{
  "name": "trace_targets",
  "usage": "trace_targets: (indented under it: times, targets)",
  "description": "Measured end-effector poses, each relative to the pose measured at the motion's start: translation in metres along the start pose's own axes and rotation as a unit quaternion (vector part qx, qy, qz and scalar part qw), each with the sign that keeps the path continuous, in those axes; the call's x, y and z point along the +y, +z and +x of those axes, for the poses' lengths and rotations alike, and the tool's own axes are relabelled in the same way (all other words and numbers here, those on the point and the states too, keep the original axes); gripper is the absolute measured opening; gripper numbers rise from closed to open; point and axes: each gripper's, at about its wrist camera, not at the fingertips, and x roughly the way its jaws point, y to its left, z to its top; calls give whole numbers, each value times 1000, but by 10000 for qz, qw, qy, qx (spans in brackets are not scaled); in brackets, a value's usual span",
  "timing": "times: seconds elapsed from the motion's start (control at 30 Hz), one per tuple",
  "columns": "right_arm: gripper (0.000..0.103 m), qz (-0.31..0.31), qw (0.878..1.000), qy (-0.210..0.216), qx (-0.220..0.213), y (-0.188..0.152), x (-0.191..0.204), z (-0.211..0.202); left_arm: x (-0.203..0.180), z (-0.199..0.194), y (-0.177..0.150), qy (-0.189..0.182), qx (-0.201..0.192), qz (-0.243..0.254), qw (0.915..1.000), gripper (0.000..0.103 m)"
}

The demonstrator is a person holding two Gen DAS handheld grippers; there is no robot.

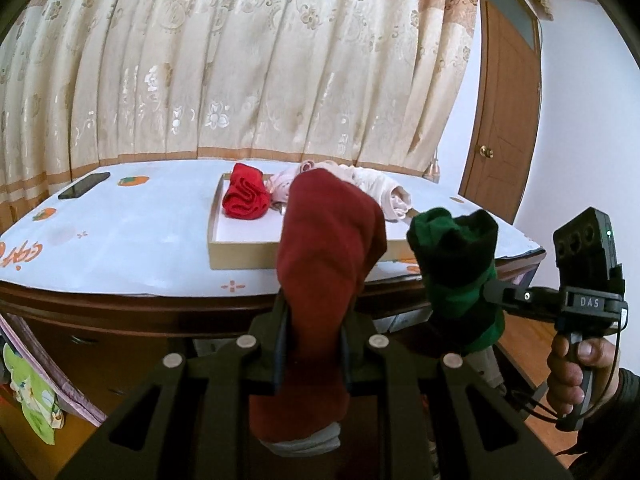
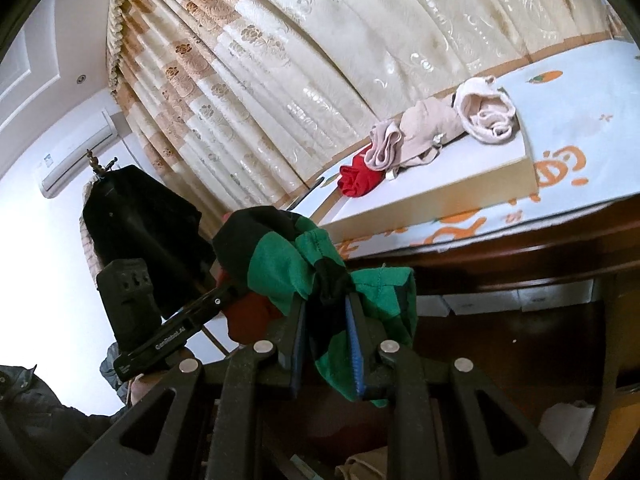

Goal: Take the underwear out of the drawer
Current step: 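Carry both garments up over the cardboard tray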

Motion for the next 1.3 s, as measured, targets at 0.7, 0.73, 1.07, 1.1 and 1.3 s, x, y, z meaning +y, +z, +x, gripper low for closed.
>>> trace_targets:
  times: [0.7,0.73,1.07,1.1,1.3]
  targets:
    - [21,-208,9986,-16,-487,21,14,-16,-5,0,31,114,-286,206,9993,19]
    - [21,-203,9985,-8,-506,22,14,-17,-5,0,32,115,-293,220,9993,19]
    - [21,-267,9980,-81,-569,39,22,-16,-8,7,54,114,-388,368,9985,19]
    - [21,-270,9980,-91,-568,41,22,-15,-8,8,56,110,-387,381,9985,19]
    - [21,-272,9979,-133,-569,52,25,-10,-10,14,65,73,-375,439,9983,19]
